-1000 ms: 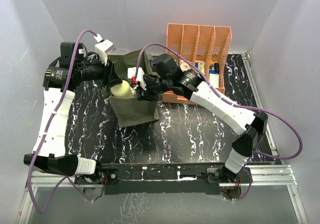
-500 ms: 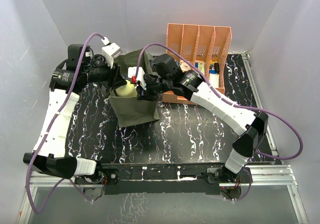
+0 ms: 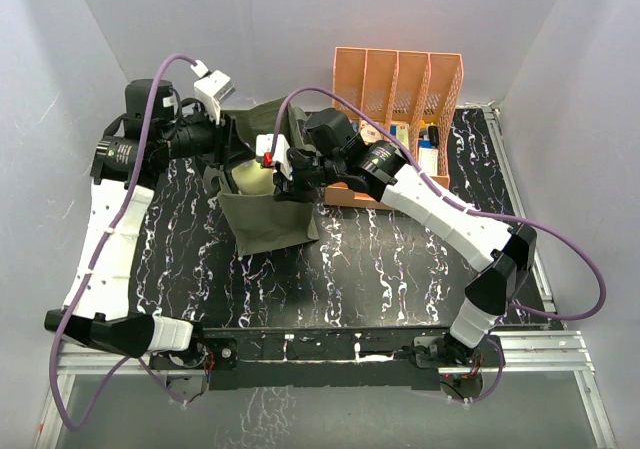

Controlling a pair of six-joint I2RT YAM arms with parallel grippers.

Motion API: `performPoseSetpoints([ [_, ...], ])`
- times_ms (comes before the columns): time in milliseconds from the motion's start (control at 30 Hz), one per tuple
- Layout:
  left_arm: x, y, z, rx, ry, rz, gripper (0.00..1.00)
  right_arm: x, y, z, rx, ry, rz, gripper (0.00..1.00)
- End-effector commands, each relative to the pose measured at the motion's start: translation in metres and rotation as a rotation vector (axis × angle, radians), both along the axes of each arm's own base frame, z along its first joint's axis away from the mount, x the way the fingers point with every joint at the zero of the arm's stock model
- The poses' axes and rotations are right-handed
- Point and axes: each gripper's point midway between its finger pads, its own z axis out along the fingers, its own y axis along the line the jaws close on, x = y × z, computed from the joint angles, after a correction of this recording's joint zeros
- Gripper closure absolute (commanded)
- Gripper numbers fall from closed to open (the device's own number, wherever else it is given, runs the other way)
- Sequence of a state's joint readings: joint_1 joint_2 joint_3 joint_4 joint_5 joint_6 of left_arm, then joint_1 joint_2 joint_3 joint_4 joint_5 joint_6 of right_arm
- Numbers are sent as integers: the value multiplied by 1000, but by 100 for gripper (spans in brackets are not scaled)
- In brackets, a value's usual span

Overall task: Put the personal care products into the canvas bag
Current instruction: Place the care product in the canvas bag.

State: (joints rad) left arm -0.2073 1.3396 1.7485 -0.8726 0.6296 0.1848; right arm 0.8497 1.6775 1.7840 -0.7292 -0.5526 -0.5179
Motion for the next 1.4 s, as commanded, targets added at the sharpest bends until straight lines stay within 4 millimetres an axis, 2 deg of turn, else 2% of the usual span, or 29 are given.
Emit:
performPoseSetpoints([
  [0,-16,-27,71,-206,-119,-108,100,-13,-1,47,118,-63,34,92],
  [233,-12,-29,36,-236,-32,-75,100,-14,-3,46,116,-67,35,92],
  [433,-12,-30,21,-236,21,-68,100,-13,-3,49,121,-68,32,92],
  [767,-9,-21,-19,-133,86,-43,100,-7,-1,58,129,-84,13,92],
  [867,-9,-20,-16,-129,66,-45,100,-5,0,55,123,-78,7,92],
  [1067,-8,-24,15,-161,-1,-69,100,-5,0,54,121,-69,1,92],
  [1133,-8,-25,11,-162,19,-76,100,-5,0,55,123,-72,1,92],
  [1267,-10,-28,-15,-153,104,-102,100,-5,0,61,134,-78,2,92],
  [1367,-13,-31,-27,-163,122,-121,100,-5,1,64,142,-79,4,92],
])
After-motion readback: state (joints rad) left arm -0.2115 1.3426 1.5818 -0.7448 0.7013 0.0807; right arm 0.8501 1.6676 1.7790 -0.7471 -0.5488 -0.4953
